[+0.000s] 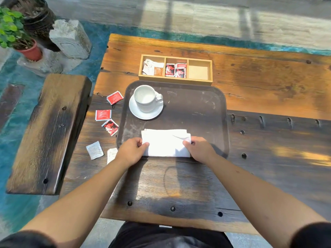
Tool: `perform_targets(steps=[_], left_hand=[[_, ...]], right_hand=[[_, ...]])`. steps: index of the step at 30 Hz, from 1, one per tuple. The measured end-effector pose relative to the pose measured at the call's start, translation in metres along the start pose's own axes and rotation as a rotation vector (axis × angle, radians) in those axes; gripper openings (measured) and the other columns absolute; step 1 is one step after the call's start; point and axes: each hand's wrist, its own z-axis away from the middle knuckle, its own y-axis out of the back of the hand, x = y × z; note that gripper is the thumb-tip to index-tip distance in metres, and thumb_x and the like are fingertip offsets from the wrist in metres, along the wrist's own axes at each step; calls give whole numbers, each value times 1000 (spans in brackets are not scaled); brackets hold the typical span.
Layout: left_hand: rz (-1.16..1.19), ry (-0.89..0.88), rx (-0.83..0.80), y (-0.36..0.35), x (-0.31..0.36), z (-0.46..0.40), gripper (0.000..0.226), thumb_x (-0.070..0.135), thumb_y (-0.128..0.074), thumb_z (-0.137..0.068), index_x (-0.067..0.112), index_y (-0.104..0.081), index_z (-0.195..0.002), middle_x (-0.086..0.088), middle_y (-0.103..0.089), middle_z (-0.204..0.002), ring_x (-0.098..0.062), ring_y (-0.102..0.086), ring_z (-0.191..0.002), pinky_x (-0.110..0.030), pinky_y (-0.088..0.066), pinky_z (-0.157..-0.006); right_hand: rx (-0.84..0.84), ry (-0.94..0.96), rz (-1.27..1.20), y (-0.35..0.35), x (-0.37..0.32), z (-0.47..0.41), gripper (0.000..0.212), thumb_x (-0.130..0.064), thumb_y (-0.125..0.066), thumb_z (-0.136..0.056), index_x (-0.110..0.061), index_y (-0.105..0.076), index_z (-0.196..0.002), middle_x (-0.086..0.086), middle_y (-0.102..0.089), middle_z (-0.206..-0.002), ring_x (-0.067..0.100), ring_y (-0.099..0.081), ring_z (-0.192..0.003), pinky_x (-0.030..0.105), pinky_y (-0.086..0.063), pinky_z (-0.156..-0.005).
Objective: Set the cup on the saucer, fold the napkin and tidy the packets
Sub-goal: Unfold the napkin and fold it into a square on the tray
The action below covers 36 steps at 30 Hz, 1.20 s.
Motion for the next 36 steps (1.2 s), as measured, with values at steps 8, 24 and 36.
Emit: perform_targets(steps=[8, 24, 36], left_hand=[[-76, 82, 29, -1, 6, -10, 39, 48, -59, -88, 18, -51, -65, 7, -60, -66, -28, -61, -77, -31, -39, -66], [-441, -375, 297, -8, 29, -7, 24, 25, -71, -82, 9, -59, -96, -13, -57, -97, -34, -52, -92, -47, -47, -79], [-687, -462, 46, -33, 35, -20, 58, 51, -55, -89, 17, -49, -136, -1, -49, -140, -24, -43, -127, -38, -38, -103]], right_hand=[[31, -61, 154, 0, -12, -26, 33, -45, -44, -95, -15, -54, -85, 2, -53, -88, 23, -54, -91, 31, -37, -74], [111, -212, 105, -2, -26, -45, 37, -46, -54, -91, -13, -51, -108, 6, -61, -102, 24, -53, -86, 32, -40, -70], [37, -294, -285, -3, -22, -33, 26, -31, -66, -85, -5, -66, -90, 14, -69, -99, 31, -65, -95, 45, -55, -88]])
